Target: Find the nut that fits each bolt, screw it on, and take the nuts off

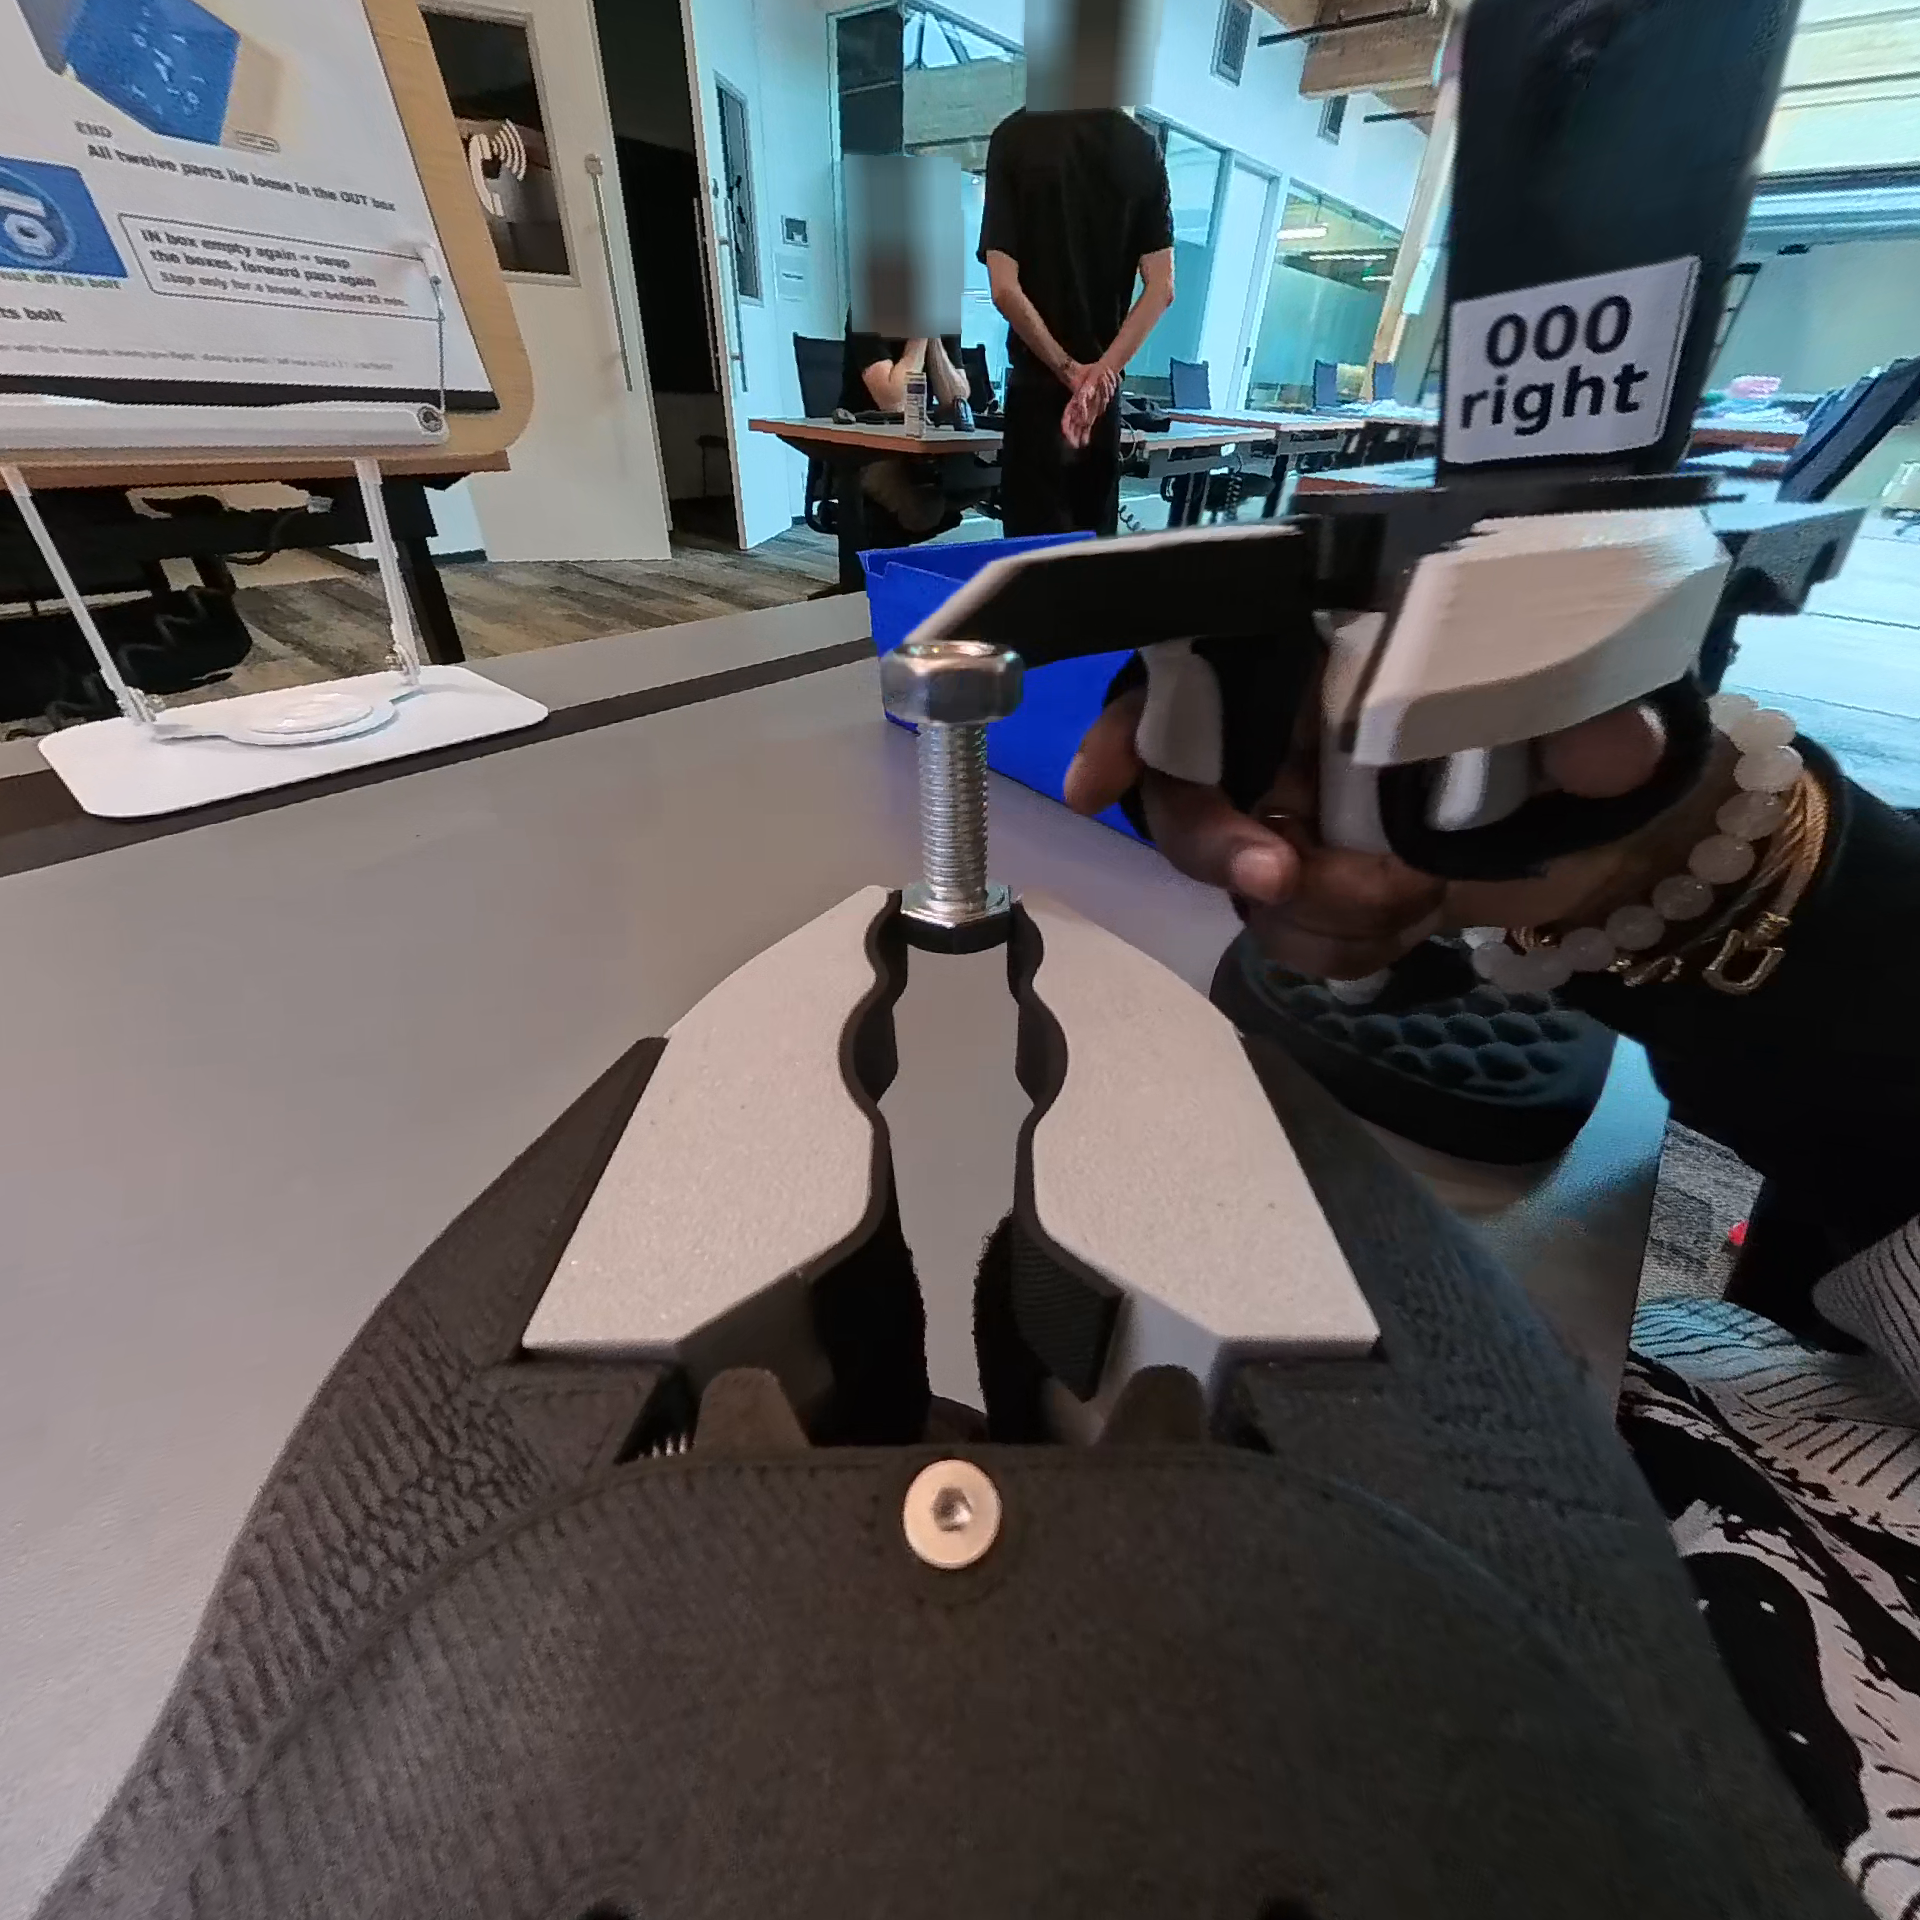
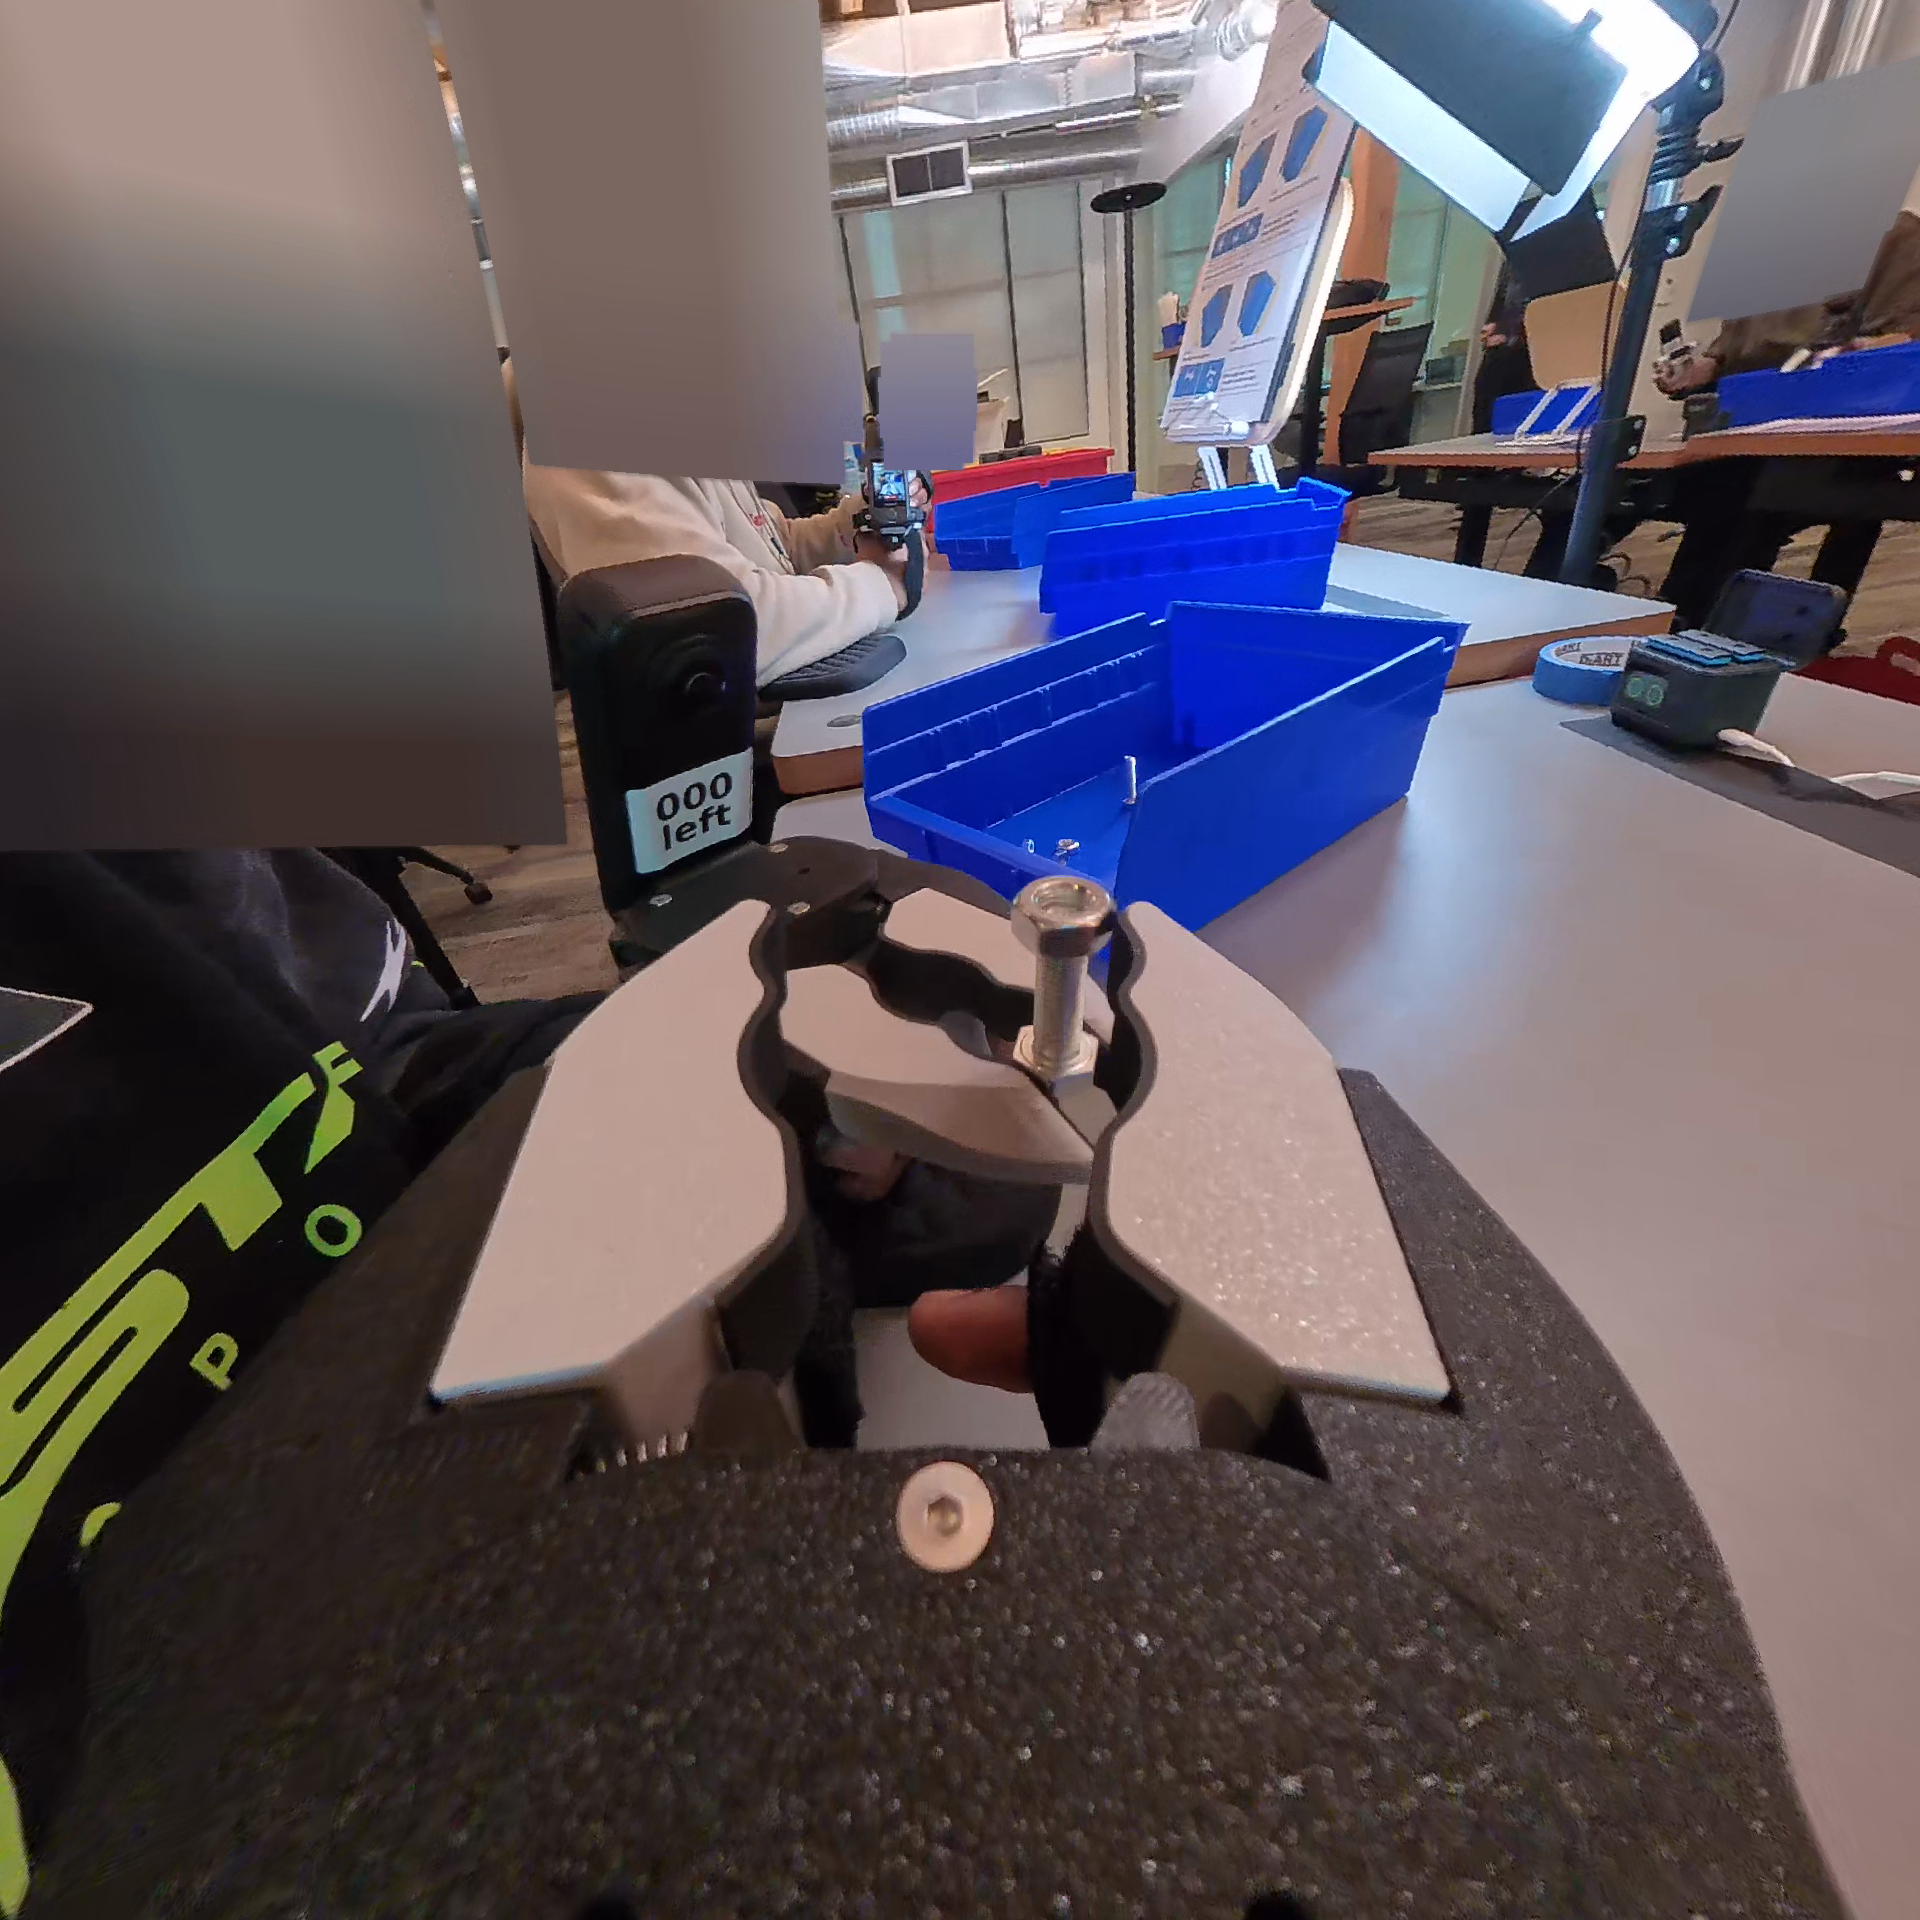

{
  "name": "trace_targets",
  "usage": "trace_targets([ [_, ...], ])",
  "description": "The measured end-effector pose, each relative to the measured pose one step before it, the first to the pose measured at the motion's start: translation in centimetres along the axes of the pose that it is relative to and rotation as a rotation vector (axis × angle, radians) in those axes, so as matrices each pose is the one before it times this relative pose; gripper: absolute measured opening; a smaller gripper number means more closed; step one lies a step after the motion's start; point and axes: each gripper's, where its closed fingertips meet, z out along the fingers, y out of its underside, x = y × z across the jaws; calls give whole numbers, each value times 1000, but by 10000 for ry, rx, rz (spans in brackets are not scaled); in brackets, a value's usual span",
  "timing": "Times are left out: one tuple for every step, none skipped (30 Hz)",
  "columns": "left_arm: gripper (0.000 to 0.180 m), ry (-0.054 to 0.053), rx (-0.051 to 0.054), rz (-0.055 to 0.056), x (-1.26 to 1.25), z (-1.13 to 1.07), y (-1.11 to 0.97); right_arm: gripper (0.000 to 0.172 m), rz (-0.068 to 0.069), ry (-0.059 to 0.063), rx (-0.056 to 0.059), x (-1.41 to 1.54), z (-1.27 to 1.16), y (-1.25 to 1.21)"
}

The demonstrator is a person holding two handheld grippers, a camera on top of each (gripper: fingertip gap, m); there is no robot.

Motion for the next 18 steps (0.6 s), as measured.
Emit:
trace_targets([
  [19, -19, -3, 1, -36, -1, 13, 59, 8, 75, 23, -54, -332, 48],
  [19, -14, 20, -15, -30, -14, -26, 53, 8, -31, 33, -211, -375, 47],
  [19, 10, 14, -17, -17, -7, -9, 45, 17, -126, 69, -351, -357, -11],
  [18, 6, 11, -10, -16, 0, -5, 43, 30, -25, 112, -183, -305, -76],
  [18, 32, 11, -11, 27, -10, 6, 42, 9, 118, 110, 97, -234, -86],
  [18, 27, 10, 11, 47, 6, -2, 42, -4, 178, 104, 281, -132, -60],
  [18, 32, -5, 39, 74, 3, 9, 43, 13, 152, 112, 330, 13, -58],
  [18, 55, 11, 41, 112, 3, -11, 47, 44, 110, 107, 327, 166, -43],
  [18, 74, 29, 36, 138, -13, -24, 54, 52, 43, 63, 238, 315, 14],
  [18, 108, 56, 40, 179, -23, -48, 60, 40, -41, 15, 98, 416, 74],
  [18, 39, -3, 26, 81, -13, 35, 64, 15, -63, -21, 57, 489, 114],
  [19, 66, -10, 22, 100, 2, 34, 68, -18, -61, -41, 38, 504, 108],
  [19, 95, -6, 28, 134, 5, 29, 69, -41, -93, -57, -35, 487, 114],
  [19, 20, -39, 19, 43, 22, 60, 68, -37, -128, -67, -110, 467, 108],
  [19, 68, -26, 29, 98, 41, 53, 69, -34, -144, -73, -165, 429, 96],
  [19, 55, -44, 32, 98, 29, 76, 68, -41, -91, -108, -106, 369, 149],
  [19, 18, -43, 30, 41, 40, 74, 68, -69, -67, -137, -85, 280, 162],
  [19, 11, -20, 1, 3, 6, 45, 68, -95, -31, -117, -51, 169, 141],
])
